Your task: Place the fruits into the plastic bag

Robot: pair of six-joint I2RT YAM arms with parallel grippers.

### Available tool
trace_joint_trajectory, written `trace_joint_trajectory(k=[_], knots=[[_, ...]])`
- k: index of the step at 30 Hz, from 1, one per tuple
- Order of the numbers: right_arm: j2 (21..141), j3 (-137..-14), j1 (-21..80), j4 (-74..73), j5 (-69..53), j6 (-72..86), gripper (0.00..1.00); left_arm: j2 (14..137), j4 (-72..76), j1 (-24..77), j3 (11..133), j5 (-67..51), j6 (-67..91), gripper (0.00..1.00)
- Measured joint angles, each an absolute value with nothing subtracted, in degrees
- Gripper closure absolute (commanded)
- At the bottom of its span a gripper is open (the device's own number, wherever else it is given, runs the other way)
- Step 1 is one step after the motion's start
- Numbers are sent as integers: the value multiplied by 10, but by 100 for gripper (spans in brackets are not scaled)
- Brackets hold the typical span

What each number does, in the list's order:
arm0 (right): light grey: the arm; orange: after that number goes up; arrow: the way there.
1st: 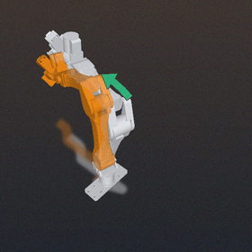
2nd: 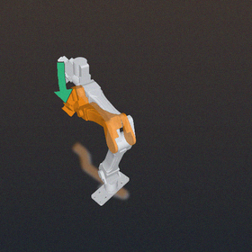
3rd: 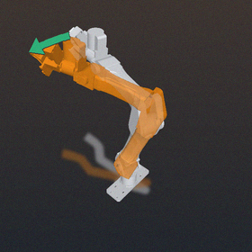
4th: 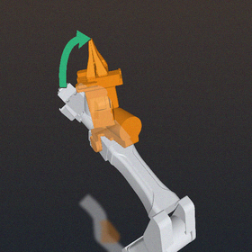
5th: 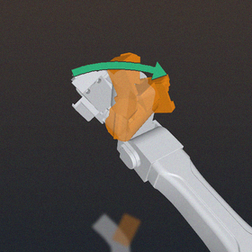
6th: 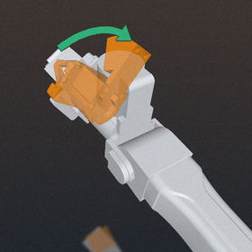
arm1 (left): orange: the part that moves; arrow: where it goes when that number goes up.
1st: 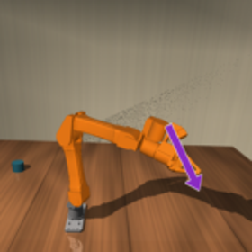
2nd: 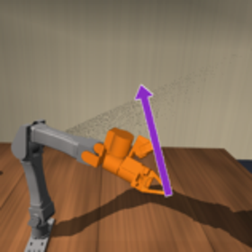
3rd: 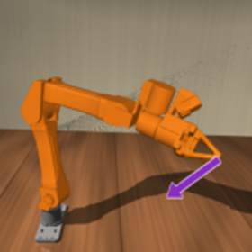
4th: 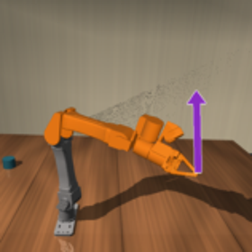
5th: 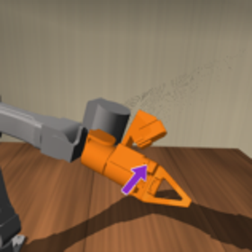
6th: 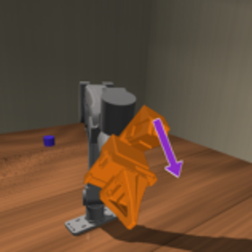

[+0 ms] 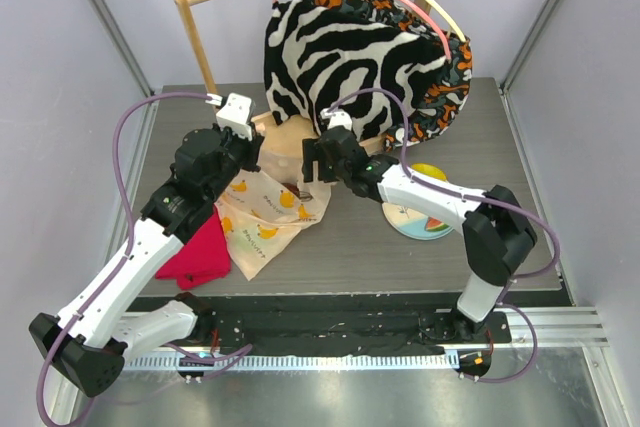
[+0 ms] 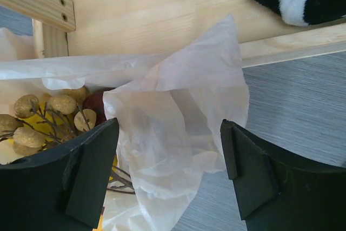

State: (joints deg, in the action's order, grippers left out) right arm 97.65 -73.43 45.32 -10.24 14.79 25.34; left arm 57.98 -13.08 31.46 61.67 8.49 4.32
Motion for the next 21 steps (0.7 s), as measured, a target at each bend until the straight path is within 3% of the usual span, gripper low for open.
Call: trace_joint_trajectory(k=[1, 4, 5, 8, 14, 21], knots=[[983, -737, 453, -104, 146, 253, 16, 580, -131, 315, 617, 85, 43, 100], [1001, -744, 453, -103, 137, 250, 45, 580, -131, 315, 617, 85, 43, 100], [1005, -746, 453, -101, 135, 246, 64, 580, -131, 315, 617, 85, 43, 100], [1021, -754, 453, -95, 119, 243, 99, 580, -131, 315, 617, 89, 42, 100], [1010, -754, 449, -100, 108, 241, 99, 586, -130, 315, 617, 112, 39, 100], [835, -758, 449, -120, 130, 202, 99, 632, -197, 289, 737, 167, 41, 100]])
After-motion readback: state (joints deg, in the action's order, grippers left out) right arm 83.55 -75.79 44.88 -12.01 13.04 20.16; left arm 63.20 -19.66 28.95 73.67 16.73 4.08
